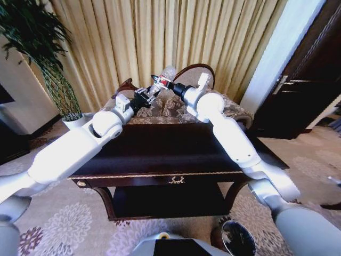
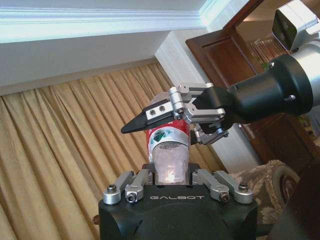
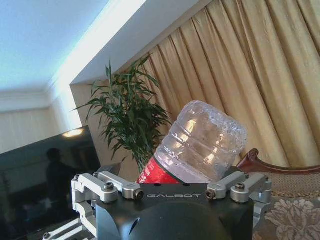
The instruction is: Move to the front of the table and place the trash on the table into the trash bin.
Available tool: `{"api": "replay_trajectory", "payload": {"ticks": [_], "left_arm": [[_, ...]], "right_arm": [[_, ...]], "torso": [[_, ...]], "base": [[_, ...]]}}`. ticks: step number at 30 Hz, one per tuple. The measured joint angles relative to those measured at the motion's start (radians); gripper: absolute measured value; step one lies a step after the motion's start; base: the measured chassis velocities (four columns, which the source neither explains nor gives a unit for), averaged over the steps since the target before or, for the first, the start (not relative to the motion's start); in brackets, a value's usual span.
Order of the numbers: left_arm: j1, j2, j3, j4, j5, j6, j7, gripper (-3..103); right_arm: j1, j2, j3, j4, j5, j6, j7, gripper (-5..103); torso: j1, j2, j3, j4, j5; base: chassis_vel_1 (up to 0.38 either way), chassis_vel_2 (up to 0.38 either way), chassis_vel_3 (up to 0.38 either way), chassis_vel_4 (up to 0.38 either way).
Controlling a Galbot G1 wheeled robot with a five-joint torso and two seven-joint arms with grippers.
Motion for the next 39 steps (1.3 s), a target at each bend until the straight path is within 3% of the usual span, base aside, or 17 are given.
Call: {"api": "replay_trajectory", "payload": {"ticks": [4, 6, 8, 12, 15, 19, 20, 22, 24, 28, 33, 36, 39], "left_arm": [[-0.002, 0.004, 0.004, -0.005, 0.000, 0.006, -0.006, 30], [-0.002, 0.005, 0.005, -0.010, -0.003, 0.018, -0.014, 30], [-0.003, 0.004, 0.006, -0.010, -0.005, 0.026, -0.014, 28], [-0.003, -0.001, 0.008, -0.010, -0.008, 0.033, -0.013, 39], [-0.004, -0.005, 0.009, -0.010, -0.011, 0.036, -0.013, 55], [-0.002, -0.003, 0.009, -0.013, -0.012, 0.036, -0.013, 66], [0.000, 0.000, 0.009, -0.015, -0.013, 0.036, -0.013, 77], [0.001, 0.003, 0.008, -0.018, -0.015, 0.036, -0.013, 77], [0.007, 0.013, -0.004, -0.032, -0.031, 0.039, -0.018, 88], [0.023, 0.033, -0.025, -0.052, -0.054, 0.047, -0.038, 99], [0.042, 0.048, -0.055, -0.053, -0.064, 0.051, -0.071, 100], [0.067, 0.062, -0.113, -0.053, -0.092, 0.076, -0.092, 100], [0.189, 0.098, -0.296, -0.052, -0.109, 0.137, -0.106, 100]], "right_arm": [[-0.008, -0.004, 0.000, 0.006, -0.009, 0.007, 0.006, 100], [-0.015, -0.010, 0.001, 0.012, -0.016, 0.013, 0.009, 84], [-0.017, -0.011, 0.003, 0.015, -0.017, 0.015, 0.009, 79], [-0.019, -0.012, 0.004, 0.023, -0.017, 0.017, 0.008, 73], [-0.025, -0.019, 0.006, 0.032, -0.016, 0.017, 0.008, 51], [-0.029, -0.022, 0.006, 0.036, -0.016, 0.017, 0.006, 41], [-0.030, -0.022, 0.008, 0.038, -0.015, 0.017, 0.006, 38], [-0.031, -0.022, 0.010, 0.038, -0.015, 0.017, 0.008, 35], [-0.030, -0.019, 0.023, 0.029, -0.026, 0.018, 0.020, 29], [-0.030, -0.023, 0.050, 0.003, -0.069, 0.019, 0.031, 25], [-0.034, -0.038, 0.084, -0.017, -0.136, 0.024, 0.050, 25], [-0.050, -0.060, 0.107, -0.022, -0.195, 0.029, 0.080, 25], [-0.120, -0.127, 0.148, -0.001, -0.339, 0.032, 0.101, 25]], "torso": [[0.000, 0.000, 0.000, 0.0000, 0.0000], [0.000, 0.000, 0.000, 0.0001, -0.0001], [0.000, 0.000, 0.000, 0.0001, 0.0000], [0.000, 0.000, 0.000, 0.0000, -0.0002], [0.000, 0.000, 0.000, 0.0000, 0.0000], [0.000, 0.000, 0.000, 0.0000, 0.0000], [0.000, 0.000, 0.000, 0.0000, 0.0000], [0.000, 0.000, 0.000, 0.0000, -0.0001], [0.000, 0.000, 0.000, 0.0000, -0.0001], [0.000, 0.000, 0.000, 0.0002, -0.0001], [0.000, 0.000, 0.000, -0.0001, -0.0001], [0.000, 0.000, 0.000, -0.0002, 0.0000], [0.000, 0.000, 0.000, 0.0000, 0.0001]], "base": [[0.000, 0.000, 0.000, 0.000], [0.000, 0.000, 0.000, 0.000], [0.000, 0.000, 0.000, 0.000], [0.000, 0.000, 0.000, 0.000], [0.000, 0.000, 0.000, 0.000], [0.000, 0.000, 0.000, 0.000], [0.000, 0.000, 0.000, 0.000], [0.000, 0.000, 0.000, 0.000], [0.000, 0.000, 0.000, 0.000], [0.000, 0.000, 0.000, 0.000], [0.000, 0.000, 0.000, 0.000], [0.000, 0.000, 0.000, 0.000], [0.000, 0.000, 0.000, 0.000]]}}
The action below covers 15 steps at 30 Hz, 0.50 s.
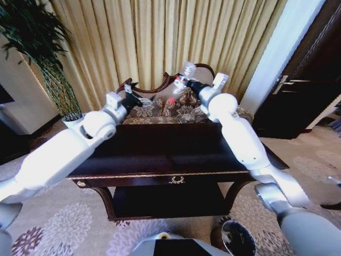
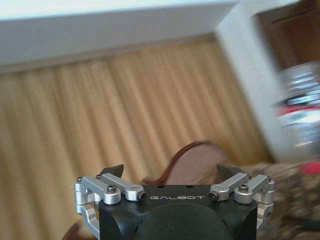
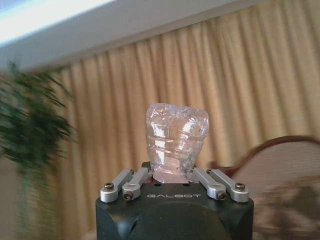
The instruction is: Move to the front of the table and place the trash on the table into the trash bin.
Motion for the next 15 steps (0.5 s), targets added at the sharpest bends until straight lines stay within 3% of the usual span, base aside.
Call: {"api": "replay_trajectory", "payload": {"ticks": [5, 7, 8, 10, 11, 13, 14, 15], "left_arm": [[0.143, 0.054, -0.133, -0.012, -0.010, 0.057, -0.041, 100], [0.327, 0.130, -0.300, -0.045, -0.042, 0.079, -0.096, 100], [0.327, 0.130, -0.300, -0.045, -0.042, 0.079, -0.096, 100], [0.498, 0.166, -0.480, -0.082, -0.093, 0.113, -0.123, 100], [0.498, 0.166, -0.480, -0.082, -0.093, 0.113, -0.123, 100], [0.608, 0.170, -0.614, -0.105, -0.139, 0.149, -0.154, 100], [0.608, 0.170, -0.614, -0.105, -0.139, 0.149, -0.154, 100], [0.667, 0.165, -0.706, -0.117, -0.167, 0.170, -0.173, 100]], "right_arm": [[-0.088, -0.062, 0.043, 0.039, -0.040, -0.006, 0.002, 25], [-0.197, -0.130, 0.087, 0.088, -0.059, 0.001, 0.001, 25], [-0.197, -0.130, 0.087, 0.088, -0.059, 0.001, 0.001, 25], [-0.277, -0.183, 0.115, 0.134, -0.077, 0.015, 0.001, 25], [-0.277, -0.183, 0.115, 0.134, -0.077, 0.015, 0.001, 25], [-0.336, -0.221, 0.141, 0.182, -0.088, 0.020, 0.007, 25], [-0.336, -0.221, 0.141, 0.182, -0.088, 0.020, 0.007, 25], [-0.373, -0.242, 0.158, 0.212, -0.103, 0.025, 0.013, 25]], "torso": [[0.000, 0.000, 0.000, -0.0002, -0.0002], [0.000, 0.000, 0.000, 0.0000, -0.0010], [0.000, 0.000, 0.000, 0.0000, -0.0010], [0.000, 0.000, 0.000, 0.0009, 0.0003], [0.000, 0.000, 0.000, 0.0009, 0.0003], [0.000, 0.000, 0.000, 0.0004, -0.0007], [0.000, 0.000, 0.000, 0.0004, -0.0007], [0.000, 0.000, 0.000, -0.0002, -0.0003]], "base": [[0.000, 0.000, 0.000, 0.000], [0.000, 0.000, 0.000, 0.000], [0.000, 0.000, 0.000, 0.000], [0.000, 0.000, 0.000, 0.000], [0.000, 0.000, 0.000, 0.000], [0.000, 0.000, 0.000, 0.000], [0.000, 0.000, 0.000, 0.000], [0.000, 0.000, 0.000, 0.000]]}}
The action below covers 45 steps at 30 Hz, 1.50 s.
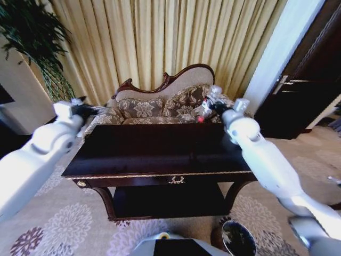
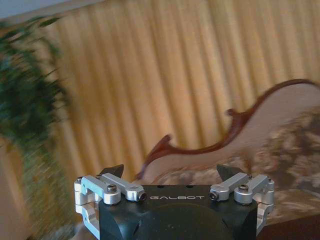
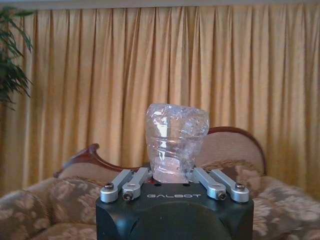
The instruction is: Move to the front of the table and place the trash on the table into the trash bin.
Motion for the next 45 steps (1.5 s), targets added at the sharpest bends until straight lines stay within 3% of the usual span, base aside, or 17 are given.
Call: {"api": "replay_trajectory", "payload": {"ticks": [3, 14, 36, 45], "left_arm": [[0.108, -0.015, -0.181, -0.026, -0.035, 0.047, -0.008, 100], [0.407, -0.073, -0.452, -0.114, -0.023, 0.041, 0.028, 100], [0.415, -0.087, -0.429, -0.156, -0.013, 0.017, 0.039, 100], [0.416, -0.088, -0.416, -0.162, -0.008, 0.017, 0.038, 100]], "right_arm": [[-0.090, -0.027, 0.053, 0.066, -0.031, 0.009, 0.023, 25], [-0.268, -0.053, 0.201, 0.196, -0.012, -0.018, 0.099, 25], [-0.366, -0.048, 0.261, 0.227, -0.026, -0.020, 0.093, 25], [-0.470, 0.007, 0.306, 0.218, -0.119, -0.016, 0.050, 25]], "torso": [[0.000, 0.000, 0.000, 0.0002, 0.0004], [0.000, 0.000, 0.000, 0.0003, 0.0001], [0.000, 0.000, 0.000, 0.0002, 0.0000], [0.000, 0.000, 0.000, 0.0003, 0.0002]], "base": [[0.000, 0.000, 0.000, 0.000], [0.003, -0.006, -0.004, 0.003], [0.154, -0.164, -0.155, 0.159], [0.059, -0.068, -0.068, 0.054]]}}
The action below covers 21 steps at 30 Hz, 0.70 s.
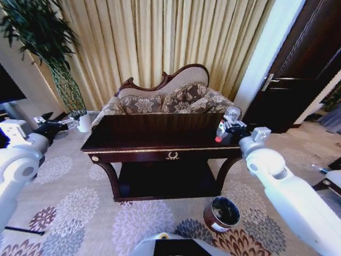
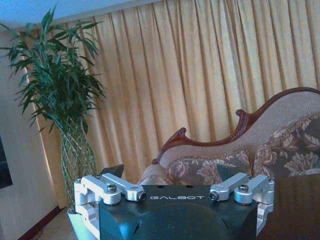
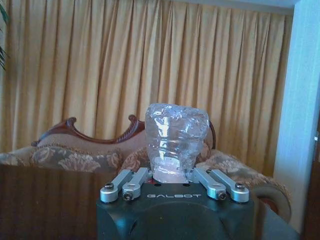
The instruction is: Move to the front of the table and place the trash on the table into the trash bin.
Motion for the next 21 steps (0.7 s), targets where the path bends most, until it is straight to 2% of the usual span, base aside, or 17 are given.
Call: {"api": "replay_trajectory", "payload": {"ticks": [9, 19, 21], "left_arm": [[-0.021, -0.006, 0.064, 0.009, 0.039, -0.028, -0.003, 100], [-0.018, -0.002, 0.065, 0.020, 0.042, -0.044, -0.002, 100], [-0.015, -0.007, 0.070, 0.015, 0.043, -0.048, -0.001, 100]], "right_arm": [[-0.064, 0.033, 0.034, 0.000, -0.037, 0.012, -0.009, 25], [-0.078, 0.057, 0.031, -0.004, -0.060, 0.020, -0.007, 25], [-0.090, 0.081, 0.017, -0.027, -0.100, 0.032, -0.007, 25]], "torso": [[0.001, 0.000, 0.000, -0.0001, -0.0001], [0.000, 0.000, 0.000, 0.0000, -0.0002], [0.000, 0.000, 0.000, 0.0002, -0.0003]], "base": [[0.021, -0.022, -0.019, 0.018], [0.138, -0.132, -0.144, 0.150], [0.108, -0.134, -0.107, 0.123]]}}
